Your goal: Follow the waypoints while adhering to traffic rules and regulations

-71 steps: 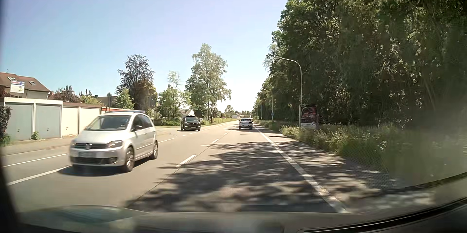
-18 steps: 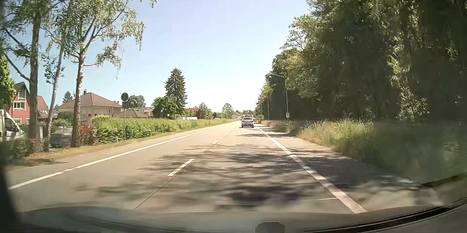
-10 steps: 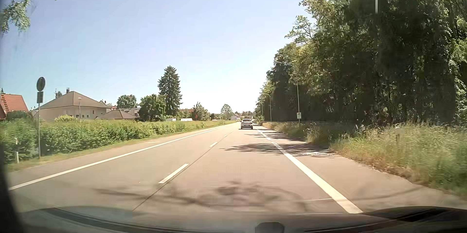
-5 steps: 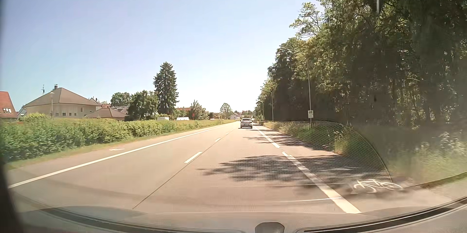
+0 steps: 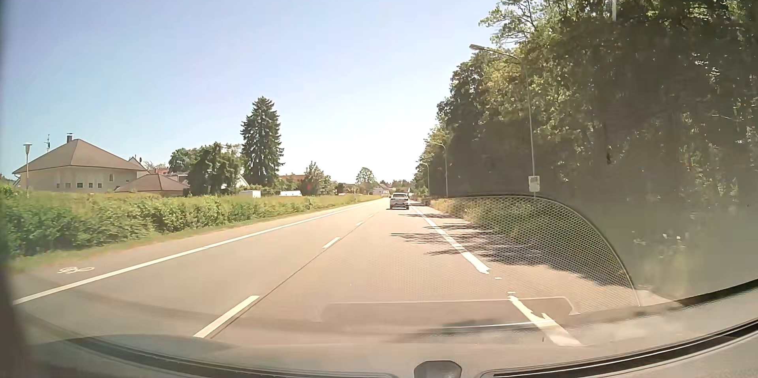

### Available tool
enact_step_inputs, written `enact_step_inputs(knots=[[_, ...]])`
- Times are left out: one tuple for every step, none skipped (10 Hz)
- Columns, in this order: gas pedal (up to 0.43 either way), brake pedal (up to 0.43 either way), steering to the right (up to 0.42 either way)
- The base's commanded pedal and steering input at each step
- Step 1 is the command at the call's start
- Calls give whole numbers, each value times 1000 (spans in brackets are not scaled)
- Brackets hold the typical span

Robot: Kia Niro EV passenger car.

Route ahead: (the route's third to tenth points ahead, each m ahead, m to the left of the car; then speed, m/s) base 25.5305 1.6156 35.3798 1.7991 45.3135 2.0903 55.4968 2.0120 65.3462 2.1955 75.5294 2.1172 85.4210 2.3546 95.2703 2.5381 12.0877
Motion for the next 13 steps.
enact_step_inputs(knots=[[39,30,-4],[39,30,-4],[39,30,-3],[39,30,-4],[39,30,-4],[39,30,-4],[39,30,-4],[39,30,-4],[39,30,-4],[39,30,-4],[39,30,-4],[39,30,-4],[39,30,-4]])
